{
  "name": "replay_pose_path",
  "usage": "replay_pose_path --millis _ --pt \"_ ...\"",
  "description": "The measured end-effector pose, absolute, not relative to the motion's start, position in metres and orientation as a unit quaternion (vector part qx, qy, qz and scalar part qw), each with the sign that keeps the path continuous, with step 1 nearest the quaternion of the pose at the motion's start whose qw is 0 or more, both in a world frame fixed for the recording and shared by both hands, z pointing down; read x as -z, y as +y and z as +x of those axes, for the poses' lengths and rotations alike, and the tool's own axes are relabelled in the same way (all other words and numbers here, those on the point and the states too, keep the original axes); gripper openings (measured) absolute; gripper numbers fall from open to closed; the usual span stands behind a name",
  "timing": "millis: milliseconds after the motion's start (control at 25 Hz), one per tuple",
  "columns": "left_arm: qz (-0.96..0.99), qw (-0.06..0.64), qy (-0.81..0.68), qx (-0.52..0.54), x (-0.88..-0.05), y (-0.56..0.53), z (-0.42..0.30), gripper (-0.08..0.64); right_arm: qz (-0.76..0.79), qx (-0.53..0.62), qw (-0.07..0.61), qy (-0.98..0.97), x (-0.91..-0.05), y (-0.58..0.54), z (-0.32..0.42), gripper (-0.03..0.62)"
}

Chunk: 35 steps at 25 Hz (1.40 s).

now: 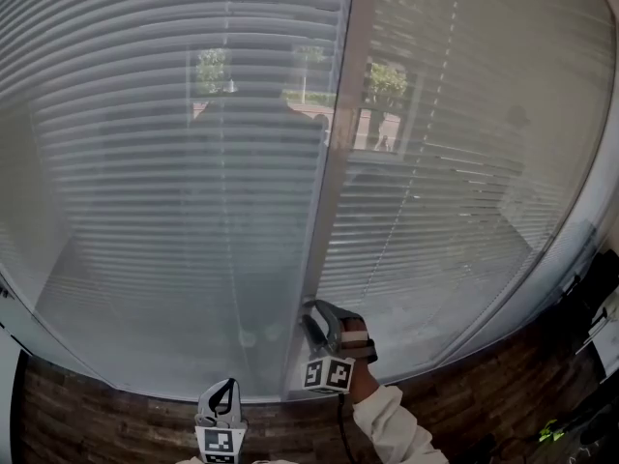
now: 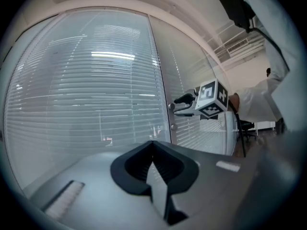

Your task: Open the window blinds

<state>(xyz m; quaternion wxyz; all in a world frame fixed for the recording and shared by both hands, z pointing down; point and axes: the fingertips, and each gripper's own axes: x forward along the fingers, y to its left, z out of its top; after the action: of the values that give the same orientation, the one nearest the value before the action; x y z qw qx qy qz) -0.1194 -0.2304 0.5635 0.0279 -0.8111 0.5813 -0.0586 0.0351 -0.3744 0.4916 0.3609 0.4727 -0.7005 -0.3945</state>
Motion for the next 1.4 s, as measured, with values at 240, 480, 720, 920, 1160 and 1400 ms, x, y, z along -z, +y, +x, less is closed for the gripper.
replay_pose_path --millis 240,480,720,920,1160,1400 --pt "-0.807 0.021 0.588 0.052 -0.566 -0.227 -0.124 0.000 0.454 0.437 0.401 -0.665 -0.493 -0.382 0.032 0.212" --pt "-0.807 0.015 0.588 0.052 -0.569 -0.224 -0.123 0.000 0.435 0.474 0.426 -0.636 -0.490 -0.390 0.031 0.206" --pt "-0.804 0.009 0.593 0.048 -0.572 -0.221 -0.125 0.000 0.428 0.508 0.447 -0.599 -0.484 -0.392 0.032 0.173" --pt "-0.801 0.007 0.597 0.049 -0.574 -0.218 -0.129 0.000 0.446 0.499 0.443 -0.597 -0.491 -0.392 0.032 0.127" --pt "-0.799 0.003 0.599 0.056 -0.579 -0.216 -0.133 0.000 0.516 0.389 0.368 -0.668 -0.485 -0.394 0.032 0.127" --pt "-0.797 -0.003 0.601 0.053 -0.580 -0.211 -0.132 0.000 0.584 0.222 0.246 -0.741 -0.481 -0.396 0.037 0.127"
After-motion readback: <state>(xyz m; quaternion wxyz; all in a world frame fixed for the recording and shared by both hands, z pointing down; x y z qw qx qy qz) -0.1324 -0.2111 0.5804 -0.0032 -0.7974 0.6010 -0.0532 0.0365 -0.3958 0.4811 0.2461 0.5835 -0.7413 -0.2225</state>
